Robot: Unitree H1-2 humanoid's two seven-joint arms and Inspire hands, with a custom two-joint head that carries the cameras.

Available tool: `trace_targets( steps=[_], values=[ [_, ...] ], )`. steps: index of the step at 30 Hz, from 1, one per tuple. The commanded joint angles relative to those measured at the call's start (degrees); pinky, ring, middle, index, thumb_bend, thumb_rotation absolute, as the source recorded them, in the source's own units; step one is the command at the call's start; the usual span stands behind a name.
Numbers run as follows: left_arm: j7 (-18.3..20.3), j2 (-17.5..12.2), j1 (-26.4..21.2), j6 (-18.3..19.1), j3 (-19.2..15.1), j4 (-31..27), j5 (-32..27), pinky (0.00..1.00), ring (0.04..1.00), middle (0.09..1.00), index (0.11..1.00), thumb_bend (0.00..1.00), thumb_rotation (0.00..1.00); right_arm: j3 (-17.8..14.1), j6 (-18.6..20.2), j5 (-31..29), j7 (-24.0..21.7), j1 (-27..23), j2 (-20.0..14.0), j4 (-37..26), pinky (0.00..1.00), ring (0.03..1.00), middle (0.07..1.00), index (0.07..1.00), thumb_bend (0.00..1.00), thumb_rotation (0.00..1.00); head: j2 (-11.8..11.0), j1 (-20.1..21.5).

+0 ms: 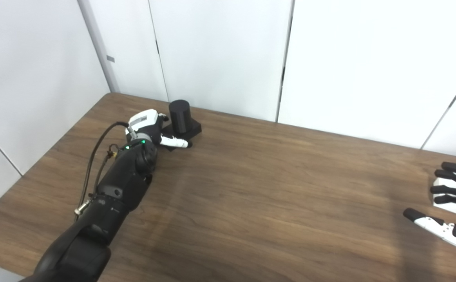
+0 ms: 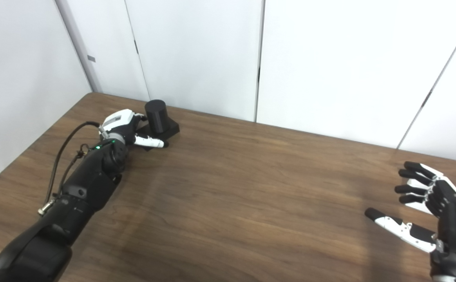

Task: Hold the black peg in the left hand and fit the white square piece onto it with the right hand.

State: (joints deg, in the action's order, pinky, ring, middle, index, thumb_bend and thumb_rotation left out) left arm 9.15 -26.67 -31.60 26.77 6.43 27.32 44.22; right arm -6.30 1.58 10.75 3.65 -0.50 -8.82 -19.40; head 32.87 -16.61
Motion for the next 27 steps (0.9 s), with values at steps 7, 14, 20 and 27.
trace_targets(
  steps=[7, 14, 20, 27],
  values=[
    [-0.3, -1.6, -1.4, 0.1, -0.7, -2.3, 2.5, 0.88, 0.992, 0.983, 0.878, 1.00, 0.48, -0.2, -1.1, 0.2, 0.1, -1.4, -0.4, -2.3, 0.50, 0.571, 0.684, 0.707, 0.56, 0.00, 0.3, 0.2],
    [-2.2, -1.6, -0.9, 0.1, 0.4, -1.6, 2.0, 0.82, 0.972, 0.965, 0.830, 0.98, 0.45, -0.5, -1.2, 0.1, 0.1, -1.1, -0.7, -2.3, 0.50, 0.577, 0.689, 0.710, 0.57, 0.00, 0.5, 0.2],
    [-1.6, -1.3, -0.5, 0.1, 0.3, -2.1, 1.8, 0.75, 0.935, 0.902, 0.762, 0.94, 0.41, -0.8, -1.4, -0.2, -0.1, -1.1, -1.1, -2.3, 0.49, 0.570, 0.682, 0.702, 0.55, 0.00, 0.8, 0.3],
    [-1.0, -1.7, -0.4, 0.1, 1.0, -2.0, 2.3, 0.63, 0.836, 0.818, 0.659, 0.89, 0.35, -1.0, -0.2, -0.4, -0.3, -1.1, -1.3, -3.2, 0.50, 0.573, 0.681, 0.702, 0.56, 0.00, 1.1, 0.1]
  ],
)
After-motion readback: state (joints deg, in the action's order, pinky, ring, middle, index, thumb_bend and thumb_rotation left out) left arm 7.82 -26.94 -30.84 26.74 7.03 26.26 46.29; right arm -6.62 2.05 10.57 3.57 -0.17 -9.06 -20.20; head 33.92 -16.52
